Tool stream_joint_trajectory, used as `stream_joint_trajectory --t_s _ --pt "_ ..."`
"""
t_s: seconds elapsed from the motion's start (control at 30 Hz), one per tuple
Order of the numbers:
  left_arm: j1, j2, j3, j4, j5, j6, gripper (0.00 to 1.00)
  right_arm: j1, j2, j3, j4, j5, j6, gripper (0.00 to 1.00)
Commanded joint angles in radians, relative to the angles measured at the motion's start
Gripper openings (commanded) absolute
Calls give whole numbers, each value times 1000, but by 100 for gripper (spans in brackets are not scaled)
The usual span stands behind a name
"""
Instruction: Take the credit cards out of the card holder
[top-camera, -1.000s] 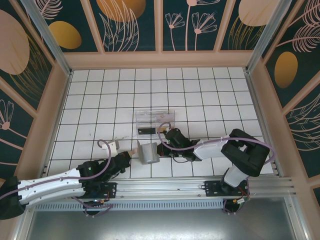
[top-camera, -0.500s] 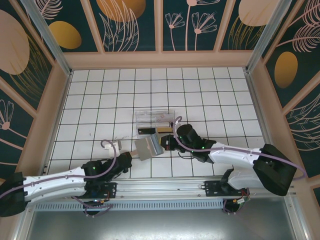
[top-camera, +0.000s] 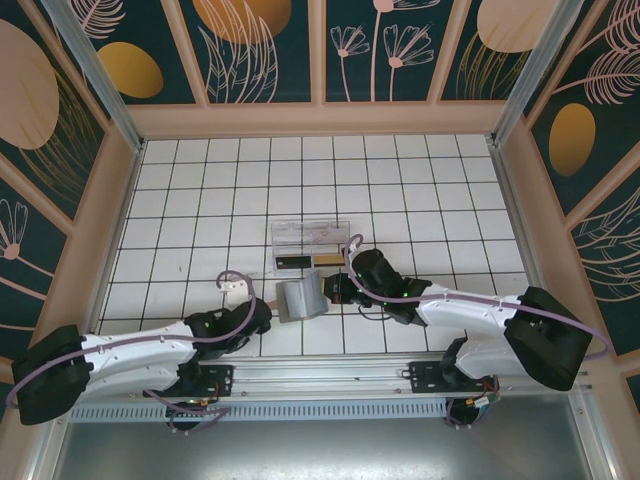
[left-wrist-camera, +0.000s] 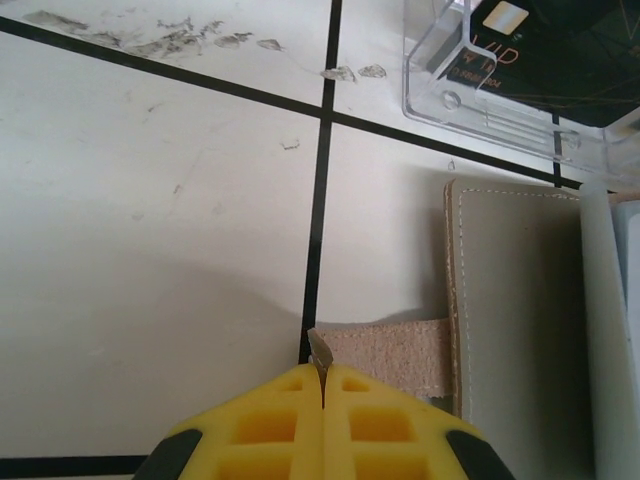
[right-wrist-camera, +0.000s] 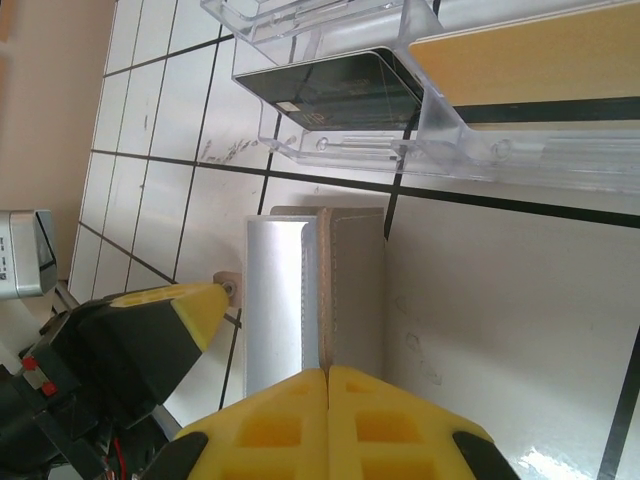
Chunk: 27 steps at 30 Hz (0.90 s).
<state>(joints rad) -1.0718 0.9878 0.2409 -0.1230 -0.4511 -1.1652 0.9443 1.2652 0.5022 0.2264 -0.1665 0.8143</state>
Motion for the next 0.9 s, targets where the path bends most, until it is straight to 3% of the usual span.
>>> stream_joint_trajectory --t_s 0.0,0.17,0.33,0.5,0.83,0.87 --pt "18 38 40 29 28 64 0 11 -22 29 6 -22 39 0" --pt "36 138 70 88 81 110 0 52 -29 54 45 -44 73 0" --pt "36 250 130 96 116 144 0 57 70 83 87 -63 72 0" --pt "37 248 150 49 105 144 0 57 139 87 100 -69 67 0" --pt "38 169 118 6 85 128 0 -18 -78 -32 -45 76 20 0" --pt "39 174 127 4 87 134 12 -34 -96 -47 -54 79 14 0"
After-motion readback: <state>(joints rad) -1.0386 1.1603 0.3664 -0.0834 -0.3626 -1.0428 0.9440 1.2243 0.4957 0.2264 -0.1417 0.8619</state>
